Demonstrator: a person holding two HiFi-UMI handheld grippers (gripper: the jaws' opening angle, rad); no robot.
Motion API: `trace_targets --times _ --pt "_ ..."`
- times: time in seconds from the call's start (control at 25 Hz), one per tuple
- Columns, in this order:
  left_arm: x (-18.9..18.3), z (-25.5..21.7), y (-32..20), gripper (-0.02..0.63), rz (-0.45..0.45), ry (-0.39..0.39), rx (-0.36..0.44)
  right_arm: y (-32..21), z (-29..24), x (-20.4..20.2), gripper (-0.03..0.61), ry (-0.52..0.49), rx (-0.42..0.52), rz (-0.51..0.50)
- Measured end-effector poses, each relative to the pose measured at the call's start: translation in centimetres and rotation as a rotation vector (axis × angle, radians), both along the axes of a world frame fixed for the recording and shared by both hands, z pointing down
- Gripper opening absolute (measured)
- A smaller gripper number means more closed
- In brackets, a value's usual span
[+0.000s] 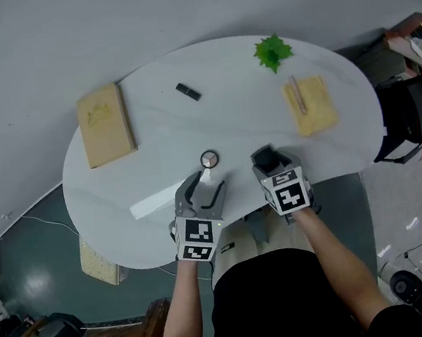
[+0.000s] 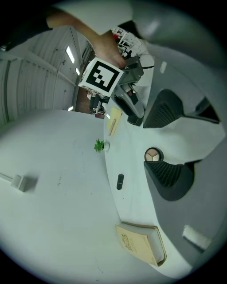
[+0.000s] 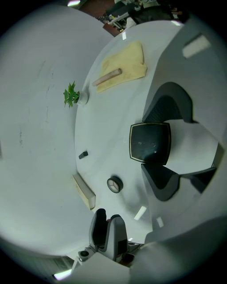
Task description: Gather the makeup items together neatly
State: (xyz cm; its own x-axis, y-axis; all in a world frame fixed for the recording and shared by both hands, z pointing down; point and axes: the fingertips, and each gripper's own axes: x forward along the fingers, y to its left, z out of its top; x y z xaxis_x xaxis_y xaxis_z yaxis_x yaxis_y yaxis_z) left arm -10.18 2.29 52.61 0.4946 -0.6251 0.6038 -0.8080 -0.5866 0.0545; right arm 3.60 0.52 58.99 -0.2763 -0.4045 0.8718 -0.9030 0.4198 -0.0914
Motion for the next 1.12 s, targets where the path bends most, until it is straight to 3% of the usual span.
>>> trace_targets --times 0.64,1.12 --pt "-2.7 -0.4 0.7 0.229 -0.077 -0.005 0.010 -3.1 -0.7 -6.1 0.301 0.025 0.061 0.037" --pt "-5.0 -0.1 1.2 0.227 -0.125 -0.008 0.003 -4.6 0.2 -7.0 0.301 0.025 0.048 0.147"
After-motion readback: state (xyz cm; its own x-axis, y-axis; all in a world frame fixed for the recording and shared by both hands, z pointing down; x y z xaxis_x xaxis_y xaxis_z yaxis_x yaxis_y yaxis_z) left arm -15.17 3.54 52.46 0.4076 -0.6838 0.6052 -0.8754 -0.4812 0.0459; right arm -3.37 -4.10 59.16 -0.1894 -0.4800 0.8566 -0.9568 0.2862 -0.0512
